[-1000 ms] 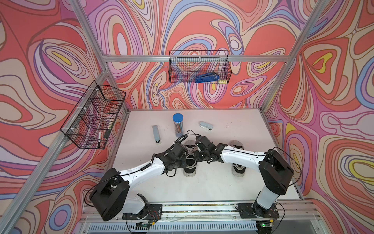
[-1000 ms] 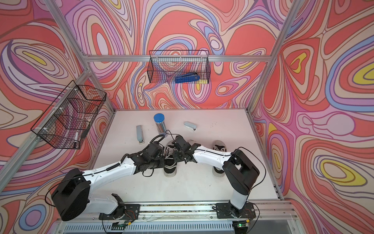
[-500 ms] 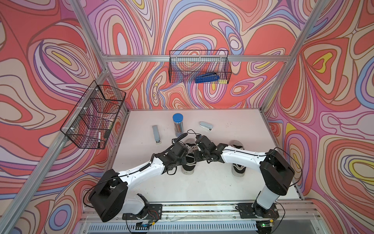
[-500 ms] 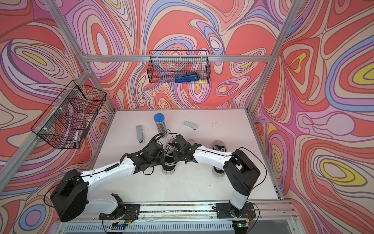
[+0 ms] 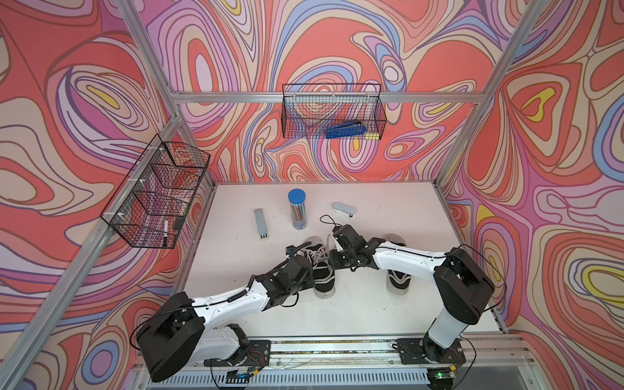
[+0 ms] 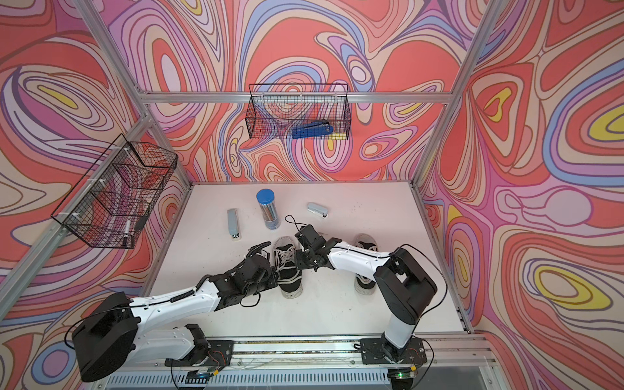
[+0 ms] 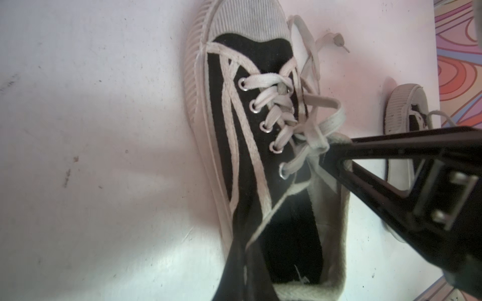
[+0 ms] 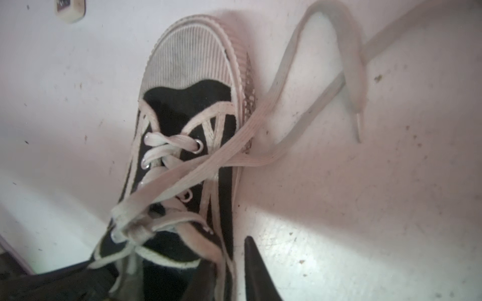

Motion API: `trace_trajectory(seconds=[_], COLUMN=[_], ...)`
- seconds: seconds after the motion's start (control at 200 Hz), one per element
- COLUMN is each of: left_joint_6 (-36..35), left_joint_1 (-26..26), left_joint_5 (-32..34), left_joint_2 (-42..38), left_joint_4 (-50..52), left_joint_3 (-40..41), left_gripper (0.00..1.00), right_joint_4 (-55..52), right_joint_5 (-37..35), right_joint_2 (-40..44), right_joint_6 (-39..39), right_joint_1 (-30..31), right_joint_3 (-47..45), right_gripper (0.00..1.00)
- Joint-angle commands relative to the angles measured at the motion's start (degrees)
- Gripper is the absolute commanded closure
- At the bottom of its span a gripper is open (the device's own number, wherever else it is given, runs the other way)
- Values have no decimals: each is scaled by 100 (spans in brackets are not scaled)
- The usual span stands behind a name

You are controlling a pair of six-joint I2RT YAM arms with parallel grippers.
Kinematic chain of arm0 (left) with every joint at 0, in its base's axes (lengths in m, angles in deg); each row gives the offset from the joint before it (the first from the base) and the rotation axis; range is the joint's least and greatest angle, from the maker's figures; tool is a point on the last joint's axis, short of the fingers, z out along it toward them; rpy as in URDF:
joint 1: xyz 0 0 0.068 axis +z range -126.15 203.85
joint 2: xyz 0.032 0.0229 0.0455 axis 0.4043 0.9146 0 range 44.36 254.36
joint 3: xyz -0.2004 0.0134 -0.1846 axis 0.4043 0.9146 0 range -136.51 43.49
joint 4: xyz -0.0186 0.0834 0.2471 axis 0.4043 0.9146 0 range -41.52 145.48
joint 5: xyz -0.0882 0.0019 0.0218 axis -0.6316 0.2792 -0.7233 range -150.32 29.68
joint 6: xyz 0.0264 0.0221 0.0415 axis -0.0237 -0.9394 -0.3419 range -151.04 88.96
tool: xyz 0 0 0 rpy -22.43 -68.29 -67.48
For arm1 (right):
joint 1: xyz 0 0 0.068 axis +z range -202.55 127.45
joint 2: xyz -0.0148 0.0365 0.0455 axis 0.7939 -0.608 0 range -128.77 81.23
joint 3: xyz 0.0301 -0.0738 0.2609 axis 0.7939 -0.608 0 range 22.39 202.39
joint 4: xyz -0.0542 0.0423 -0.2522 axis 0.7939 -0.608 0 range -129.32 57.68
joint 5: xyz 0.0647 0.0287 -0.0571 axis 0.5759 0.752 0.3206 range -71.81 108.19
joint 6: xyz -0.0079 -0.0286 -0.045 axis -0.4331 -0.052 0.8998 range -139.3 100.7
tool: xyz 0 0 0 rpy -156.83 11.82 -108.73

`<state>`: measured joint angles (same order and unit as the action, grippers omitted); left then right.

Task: Remove the insole from the shoe
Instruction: Untie the shoelace on the shoe.

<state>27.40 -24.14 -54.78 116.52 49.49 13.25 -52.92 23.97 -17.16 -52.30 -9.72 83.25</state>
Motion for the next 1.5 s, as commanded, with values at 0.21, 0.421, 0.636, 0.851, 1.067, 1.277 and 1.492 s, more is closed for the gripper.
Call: trace_trajectory(seconds=[0.21, 0.421, 0.636, 0.851, 1.067, 1.277, 1.492], left_joint_6=[183, 271, 323, 305, 331, 316, 322], left_joint_1=[-32, -27, -35, -35, -27, -27, -28], left_joint_5=[-44, -31, -18, -18, -13, 13, -16], left_joint_2=[164, 194, 210, 220, 202, 185, 167], left_joint_4=[-488, -733, -821, -753, -717, -683, -647], left_joint_3=[175, 245, 296, 248, 273, 247, 264], left_gripper=[100, 100, 100, 100, 100, 100, 100], right_joint_4=[539, 374, 1587, 1796, 1710, 1628, 1732], right_joint_5=[-254, -497, -495, -478, -618, -717, -863], right_joint_2=[1041, 1073, 852, 430, 269, 72, -169], right_joint_6=[-2114, -4108, -5613, -5900, -6001, -6042, -5778], right_joint_1=[155, 476, 708, 708, 702, 701, 705], right_joint_3=[-144, 229, -123, -89, -162, -182, -54], right_gripper=[50, 40, 35, 35, 35, 35, 35])
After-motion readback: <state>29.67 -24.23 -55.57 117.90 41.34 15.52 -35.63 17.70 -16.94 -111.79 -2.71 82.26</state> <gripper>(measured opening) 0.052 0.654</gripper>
